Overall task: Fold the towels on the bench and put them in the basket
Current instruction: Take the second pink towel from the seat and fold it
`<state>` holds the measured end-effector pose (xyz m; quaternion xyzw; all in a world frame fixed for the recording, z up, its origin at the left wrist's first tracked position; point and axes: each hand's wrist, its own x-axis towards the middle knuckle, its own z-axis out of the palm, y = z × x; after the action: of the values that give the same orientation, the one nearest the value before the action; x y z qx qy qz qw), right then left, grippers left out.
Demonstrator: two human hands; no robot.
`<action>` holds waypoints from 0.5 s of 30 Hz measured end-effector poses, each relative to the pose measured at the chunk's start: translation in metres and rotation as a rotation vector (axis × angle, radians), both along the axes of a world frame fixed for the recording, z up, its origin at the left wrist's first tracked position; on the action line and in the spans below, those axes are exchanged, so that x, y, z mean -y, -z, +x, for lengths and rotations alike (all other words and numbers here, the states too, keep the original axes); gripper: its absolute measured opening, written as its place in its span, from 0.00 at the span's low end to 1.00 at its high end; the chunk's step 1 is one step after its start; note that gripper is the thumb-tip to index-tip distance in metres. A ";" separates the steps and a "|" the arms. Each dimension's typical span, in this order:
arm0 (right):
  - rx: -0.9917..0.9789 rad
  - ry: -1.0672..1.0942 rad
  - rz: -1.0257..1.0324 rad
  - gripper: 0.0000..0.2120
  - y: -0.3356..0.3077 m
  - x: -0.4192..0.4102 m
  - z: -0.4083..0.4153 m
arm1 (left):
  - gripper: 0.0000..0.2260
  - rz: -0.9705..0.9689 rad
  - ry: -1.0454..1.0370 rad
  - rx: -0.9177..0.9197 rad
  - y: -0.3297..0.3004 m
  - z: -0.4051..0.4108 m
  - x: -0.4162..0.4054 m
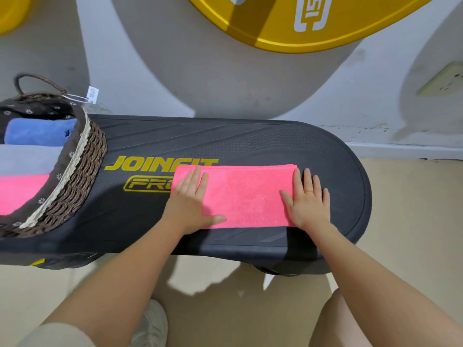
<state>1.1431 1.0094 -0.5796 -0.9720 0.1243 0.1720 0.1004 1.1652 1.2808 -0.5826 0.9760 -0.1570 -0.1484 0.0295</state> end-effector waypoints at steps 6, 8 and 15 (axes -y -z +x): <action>0.209 0.355 0.342 0.17 -0.020 -0.001 0.011 | 0.37 -0.068 -0.014 -0.051 -0.016 0.002 0.037; 0.149 0.452 0.402 0.11 -0.018 0.000 0.012 | 0.32 -0.095 0.147 -0.092 -0.017 0.001 0.051; 0.037 0.601 0.466 0.12 -0.012 -0.011 0.014 | 0.37 -0.108 0.135 -0.216 -0.006 -0.005 0.077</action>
<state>1.1575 1.0206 -0.5675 -0.8463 0.3597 0.1407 0.3669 1.1602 1.2036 -0.5763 0.9385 -0.2260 -0.2453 0.0888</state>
